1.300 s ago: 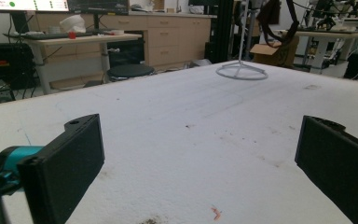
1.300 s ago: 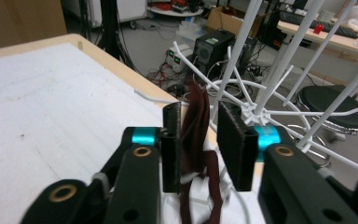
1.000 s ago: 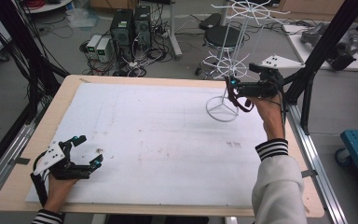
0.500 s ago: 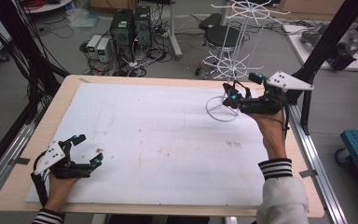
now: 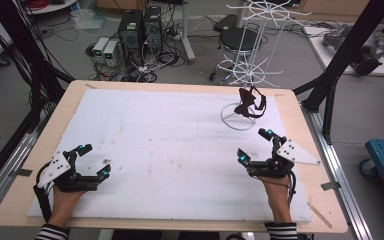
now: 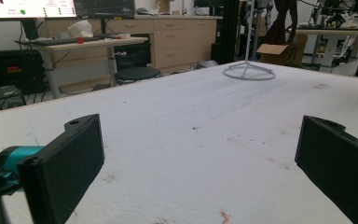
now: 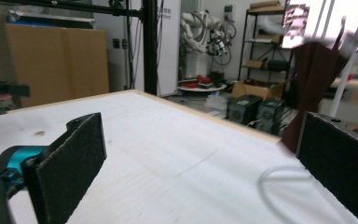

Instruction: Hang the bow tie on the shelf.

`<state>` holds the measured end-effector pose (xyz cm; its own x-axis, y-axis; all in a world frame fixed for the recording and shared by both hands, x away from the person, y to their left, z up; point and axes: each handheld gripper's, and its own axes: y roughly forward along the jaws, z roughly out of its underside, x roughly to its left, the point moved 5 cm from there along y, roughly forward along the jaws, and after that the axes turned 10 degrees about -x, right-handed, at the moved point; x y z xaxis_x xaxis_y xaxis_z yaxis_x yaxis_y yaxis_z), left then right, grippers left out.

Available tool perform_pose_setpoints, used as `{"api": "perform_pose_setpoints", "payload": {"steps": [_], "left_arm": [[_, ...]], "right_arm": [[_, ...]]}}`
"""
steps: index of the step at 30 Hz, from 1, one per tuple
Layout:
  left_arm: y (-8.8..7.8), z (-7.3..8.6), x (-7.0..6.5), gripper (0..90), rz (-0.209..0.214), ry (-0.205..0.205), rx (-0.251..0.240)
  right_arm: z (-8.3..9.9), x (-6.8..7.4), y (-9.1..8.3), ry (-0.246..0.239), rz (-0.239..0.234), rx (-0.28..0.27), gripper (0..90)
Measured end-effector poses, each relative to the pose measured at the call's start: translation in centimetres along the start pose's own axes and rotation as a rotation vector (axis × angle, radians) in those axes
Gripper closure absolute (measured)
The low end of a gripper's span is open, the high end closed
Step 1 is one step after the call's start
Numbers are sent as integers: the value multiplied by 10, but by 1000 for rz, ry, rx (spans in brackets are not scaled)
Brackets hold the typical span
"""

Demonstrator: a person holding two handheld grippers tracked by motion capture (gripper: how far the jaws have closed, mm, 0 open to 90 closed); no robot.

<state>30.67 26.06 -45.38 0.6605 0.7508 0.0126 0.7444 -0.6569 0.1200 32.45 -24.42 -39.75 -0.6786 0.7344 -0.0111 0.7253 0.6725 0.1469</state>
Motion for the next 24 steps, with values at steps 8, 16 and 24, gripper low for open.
{"api": "perform_pose_setpoints", "payload": {"steps": [8, 16, 24], "left_arm": [[0, 0, -1, 17, 1, 11, 1], [-1, 0, -2, 17, -1, 17, -8], [-1, 0, -1, 17, -3, 10, -10]], "right_arm": [[25, 11, -13, -27, 28, -1, 7], [44, 9, -20, -42, 63, -3, 7], [54, 6, -23, -18, 87, -4, 7]]}}
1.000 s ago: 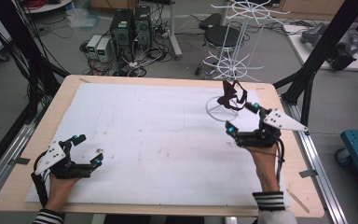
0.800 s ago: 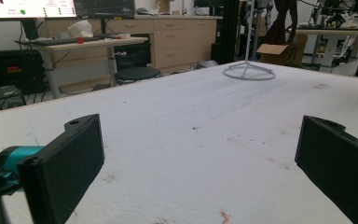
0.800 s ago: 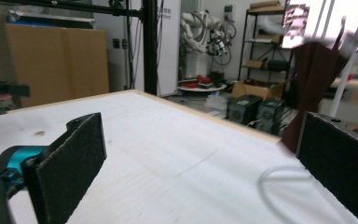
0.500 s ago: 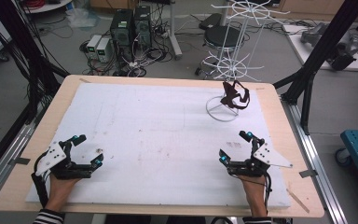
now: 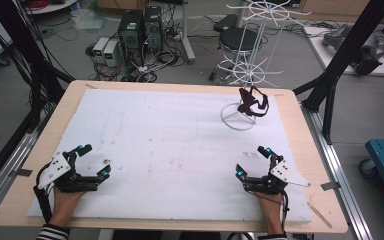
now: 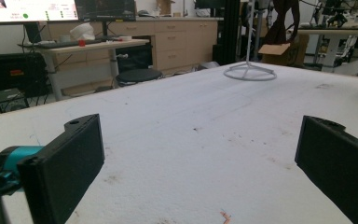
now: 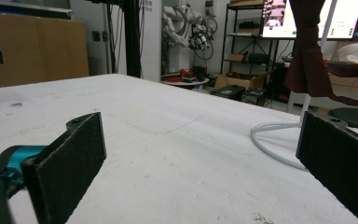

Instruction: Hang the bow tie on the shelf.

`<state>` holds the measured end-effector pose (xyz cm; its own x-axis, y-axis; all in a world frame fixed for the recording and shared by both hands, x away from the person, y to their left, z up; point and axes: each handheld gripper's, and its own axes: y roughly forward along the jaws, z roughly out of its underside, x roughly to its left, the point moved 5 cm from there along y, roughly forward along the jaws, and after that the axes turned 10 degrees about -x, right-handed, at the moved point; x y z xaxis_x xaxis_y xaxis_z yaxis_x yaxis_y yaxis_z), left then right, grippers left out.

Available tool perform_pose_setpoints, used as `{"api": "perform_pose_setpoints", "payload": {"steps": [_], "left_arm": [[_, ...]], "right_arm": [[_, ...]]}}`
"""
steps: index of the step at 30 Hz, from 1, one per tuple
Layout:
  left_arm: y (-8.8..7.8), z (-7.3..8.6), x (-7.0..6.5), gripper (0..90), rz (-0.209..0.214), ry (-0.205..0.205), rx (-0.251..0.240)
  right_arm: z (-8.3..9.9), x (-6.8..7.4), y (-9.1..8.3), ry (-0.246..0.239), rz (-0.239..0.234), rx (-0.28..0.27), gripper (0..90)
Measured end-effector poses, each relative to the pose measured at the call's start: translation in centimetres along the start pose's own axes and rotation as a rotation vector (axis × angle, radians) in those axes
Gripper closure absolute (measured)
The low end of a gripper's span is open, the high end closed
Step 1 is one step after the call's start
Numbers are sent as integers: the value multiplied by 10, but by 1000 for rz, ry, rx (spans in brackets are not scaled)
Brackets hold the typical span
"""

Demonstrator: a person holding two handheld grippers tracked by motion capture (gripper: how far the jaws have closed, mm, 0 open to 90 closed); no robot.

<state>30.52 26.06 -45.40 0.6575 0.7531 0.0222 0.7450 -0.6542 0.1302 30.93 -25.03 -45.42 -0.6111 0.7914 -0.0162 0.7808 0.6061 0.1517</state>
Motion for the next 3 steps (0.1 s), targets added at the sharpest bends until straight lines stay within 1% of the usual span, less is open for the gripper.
{"api": "perform_pose_setpoints", "payload": {"steps": [3], "left_arm": [[0, 0, 0, 17, 0, 1, -4]], "right_arm": [[0, 0, 0, 2, 8, -1, 7]]}}
